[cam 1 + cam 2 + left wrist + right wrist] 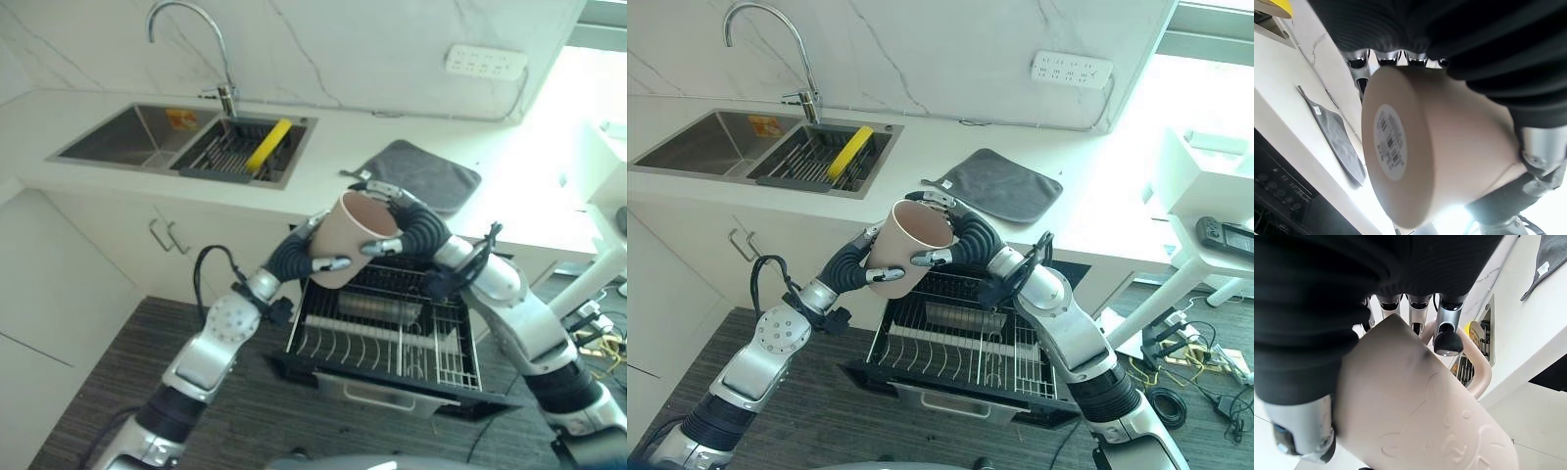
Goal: Place the dishes in the dishwasher.
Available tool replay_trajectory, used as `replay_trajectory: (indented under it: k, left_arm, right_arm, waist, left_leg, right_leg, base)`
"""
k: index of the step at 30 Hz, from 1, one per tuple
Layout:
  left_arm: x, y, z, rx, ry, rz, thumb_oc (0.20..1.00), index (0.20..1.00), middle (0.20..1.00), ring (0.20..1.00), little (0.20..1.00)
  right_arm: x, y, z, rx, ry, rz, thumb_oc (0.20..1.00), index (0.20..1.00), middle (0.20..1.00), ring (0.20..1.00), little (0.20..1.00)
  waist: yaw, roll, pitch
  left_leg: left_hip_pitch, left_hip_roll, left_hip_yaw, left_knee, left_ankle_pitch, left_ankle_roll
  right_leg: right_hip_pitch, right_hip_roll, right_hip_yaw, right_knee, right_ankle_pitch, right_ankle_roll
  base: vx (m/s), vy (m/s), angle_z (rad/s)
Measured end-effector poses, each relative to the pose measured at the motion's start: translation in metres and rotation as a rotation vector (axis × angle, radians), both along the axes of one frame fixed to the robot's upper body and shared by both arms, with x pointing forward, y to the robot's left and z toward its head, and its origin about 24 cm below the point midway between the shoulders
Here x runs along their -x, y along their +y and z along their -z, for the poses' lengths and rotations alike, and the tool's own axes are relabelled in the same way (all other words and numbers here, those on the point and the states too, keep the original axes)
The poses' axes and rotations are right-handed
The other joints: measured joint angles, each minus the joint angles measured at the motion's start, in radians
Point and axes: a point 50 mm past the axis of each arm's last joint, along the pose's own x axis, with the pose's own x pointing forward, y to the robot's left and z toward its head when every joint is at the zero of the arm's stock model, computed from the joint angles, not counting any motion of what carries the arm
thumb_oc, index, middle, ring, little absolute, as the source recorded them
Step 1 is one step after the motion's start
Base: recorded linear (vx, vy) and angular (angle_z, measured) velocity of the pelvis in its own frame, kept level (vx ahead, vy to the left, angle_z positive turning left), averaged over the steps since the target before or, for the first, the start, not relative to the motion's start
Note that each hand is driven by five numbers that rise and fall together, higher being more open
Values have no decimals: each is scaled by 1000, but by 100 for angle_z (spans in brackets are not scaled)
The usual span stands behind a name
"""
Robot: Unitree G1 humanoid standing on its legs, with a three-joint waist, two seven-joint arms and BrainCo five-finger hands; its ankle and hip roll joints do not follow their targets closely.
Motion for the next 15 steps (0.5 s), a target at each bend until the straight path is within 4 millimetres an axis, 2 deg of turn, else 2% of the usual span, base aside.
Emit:
replay_trajectory:
  k: [6, 9, 10, 15]
  left_arm:
    - [0, 0, 0, 8, 0, -6, 200, 200, 200, 200, 200]
    - [0, 0, 0, 12, 1, -7, 686, 686, 686, 686, 686]
    - [0, -1, 0, 13, 2, -9, 1000, 1000, 1000, 1000, 1000]
    - [-1, -2, 1, 34, 6, -23, 1000, 1000, 1000, 1000, 1000]
  right_arm:
    - [0, 0, -1, 13, -17, 5, 200, 200, 200, 200, 200]
    - [0, 0, -1, 11, -18, 7, 200, 200, 200, 200, 200]
    - [0, 0, -1, 10, -21, 7, 200, 200, 200, 200, 200]
    - [0, 0, -2, 26, -41, 14, 200, 200, 200, 200, 200]
  waist:
    - [0, -2, 1]
    - [0, -3, 2]
    - [0, -3, 2]
    - [0, -4, 2]
  left_leg:
    - [0, 0, 0, 0, 0, 0]
    - [0, 0, 0, 0, 0, 0]
    - [0, 0, 0, 0, 0, 0]
    - [0, 0, 0, 0, 0, 0]
  right_leg:
    - [0, 0, 0, 0, 0, 0]
    - [0, 0, 0, 0, 0, 0]
    - [0, 0, 0, 0, 0, 0]
    - [0, 0, 0, 0, 0, 0]
  base:
    - [0, 0, 0]
    - [0, 0, 0]
    - [0, 0, 0]
    - [0, 0, 0]
